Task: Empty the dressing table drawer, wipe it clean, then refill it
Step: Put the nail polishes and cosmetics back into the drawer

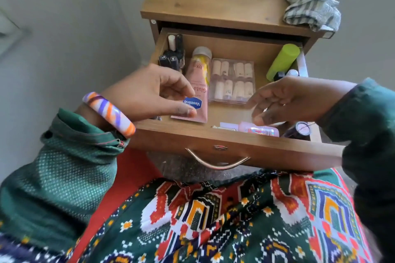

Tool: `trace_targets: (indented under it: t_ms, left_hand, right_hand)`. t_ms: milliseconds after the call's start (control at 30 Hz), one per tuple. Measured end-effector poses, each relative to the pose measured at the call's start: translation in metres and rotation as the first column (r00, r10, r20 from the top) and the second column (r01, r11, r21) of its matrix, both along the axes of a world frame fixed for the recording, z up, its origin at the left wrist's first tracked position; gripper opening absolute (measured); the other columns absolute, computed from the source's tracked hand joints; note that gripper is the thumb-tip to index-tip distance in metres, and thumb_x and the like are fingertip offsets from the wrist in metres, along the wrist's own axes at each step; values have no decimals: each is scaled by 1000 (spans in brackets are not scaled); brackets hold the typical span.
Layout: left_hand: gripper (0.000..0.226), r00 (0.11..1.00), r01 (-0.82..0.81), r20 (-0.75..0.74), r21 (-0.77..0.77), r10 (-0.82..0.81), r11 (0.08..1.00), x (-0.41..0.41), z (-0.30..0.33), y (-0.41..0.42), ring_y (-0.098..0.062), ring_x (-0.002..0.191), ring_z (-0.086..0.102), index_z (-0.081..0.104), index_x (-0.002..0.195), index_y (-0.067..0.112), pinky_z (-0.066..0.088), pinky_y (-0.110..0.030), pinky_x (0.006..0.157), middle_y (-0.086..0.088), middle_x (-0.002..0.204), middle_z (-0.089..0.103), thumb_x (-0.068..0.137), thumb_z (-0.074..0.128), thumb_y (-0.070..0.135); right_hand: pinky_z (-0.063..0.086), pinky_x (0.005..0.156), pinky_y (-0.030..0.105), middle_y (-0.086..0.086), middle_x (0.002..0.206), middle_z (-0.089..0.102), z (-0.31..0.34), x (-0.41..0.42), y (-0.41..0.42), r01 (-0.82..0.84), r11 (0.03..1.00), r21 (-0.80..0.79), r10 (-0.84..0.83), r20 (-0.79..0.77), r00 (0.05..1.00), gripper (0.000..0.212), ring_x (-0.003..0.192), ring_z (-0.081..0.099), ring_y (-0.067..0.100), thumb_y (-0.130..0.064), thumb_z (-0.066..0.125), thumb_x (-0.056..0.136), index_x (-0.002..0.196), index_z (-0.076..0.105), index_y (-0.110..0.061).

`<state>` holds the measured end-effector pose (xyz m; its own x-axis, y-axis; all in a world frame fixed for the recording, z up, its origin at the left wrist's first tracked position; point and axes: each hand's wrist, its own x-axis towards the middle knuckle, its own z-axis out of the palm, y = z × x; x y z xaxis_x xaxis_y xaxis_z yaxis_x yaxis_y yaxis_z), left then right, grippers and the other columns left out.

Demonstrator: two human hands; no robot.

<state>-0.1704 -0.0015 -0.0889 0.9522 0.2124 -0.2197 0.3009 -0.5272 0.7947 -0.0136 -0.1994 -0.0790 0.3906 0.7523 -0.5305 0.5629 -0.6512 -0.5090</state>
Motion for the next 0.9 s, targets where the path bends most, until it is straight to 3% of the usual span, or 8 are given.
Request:
trace_targets:
  t_ms: [67, 133, 267, 400, 633, 700, 800, 900]
  left_hand:
    - [40, 993, 76, -97, 81, -68, 994, -3, -3, -11, 8, 78, 62, 68, 83, 31, 50, -9, 75, 11, 90, 70, 50, 87, 42]
    - [42, 973, 157, -193, 166, -123, 974, -2, -6, -22, 6, 84, 60, 67, 87, 34, 48, -16, 80, 14, 97, 67, 50, 83, 47]
    - [40, 949, 255, -246, 242, -195, 936, 6, -11, -38, 16, 71, 53, 63, 94, 32, 38, -2, 61, 23, 81, 56, 59, 83, 35]
    - [32, 959, 234, -229, 303, -167, 924, 9, -19, -40, -4, 76, 57, 65, 85, 31, 47, -27, 74, 13, 82, 62, 59, 82, 35]
    - [28, 953, 265, -218, 273, -209, 925, 7, -22, -37, -13, 79, 65, 74, 89, 25, 53, -37, 78, 4, 81, 72, 63, 80, 33]
    - [29, 956, 261, -207, 267, -209, 928, 7, -22, -36, -14, 79, 66, 75, 91, 24, 54, -38, 78, 3, 81, 73, 63, 80, 32]
    - [30, 960, 252, -186, 262, -208, 931, 8, -22, -34, -15, 79, 66, 76, 92, 23, 54, -38, 78, 2, 82, 73, 63, 81, 30]
    - [29, 959, 262, -177, 274, -219, 925, 13, -20, -32, -16, 78, 67, 76, 92, 24, 54, -38, 76, 1, 82, 74, 64, 81, 29]
  right_hand:
    - [56, 81, 24, -4, 95, 73, 0, -1, -4, -47, 998, -46, 46, -43, 998, 20, 93, 68, 15, -30, 72, 73, 92, 65, -29]
    - [56, 85, 33, -3, 91, 74, 0, -6, -5, -97, 991, -93, 88, -92, 992, 16, 89, 69, 13, -32, 73, 71, 86, 67, -29]
    - [53, 69, 18, -3, 87, 73, -1, -15, -1, -144, 980, -140, 136, -65, 989, 31, 72, 64, 5, -39, 78, 64, 90, 70, -25]
    - [47, 68, 20, -10, 86, 66, 1, -20, 6, -180, 967, -178, 174, -48, 984, 38, 75, 60, 8, -36, 81, 61, 94, 66, -25]
    - [49, 52, 10, -18, 75, 63, 0, -25, 13, -184, 959, -215, 181, -33, 983, 44, 78, 66, 12, -30, 81, 66, 108, 68, -24]
    - [52, 60, 11, -15, 82, 68, -1, -27, 13, -186, 963, -194, 188, -7, 982, 43, 79, 67, 10, -30, 80, 67, 108, 69, -24]
    - [57, 82, 31, -7, 93, 74, -3, -27, 11, -199, 969, -149, 203, 11, 979, 41, 83, 70, 13, -28, 79, 68, 109, 70, -25]
    - [57, 82, 34, -7, 92, 74, -4, -26, 8, -181, 978, -104, 188, 58, 980, 36, 82, 70, 12, -28, 77, 70, 106, 71, -27]
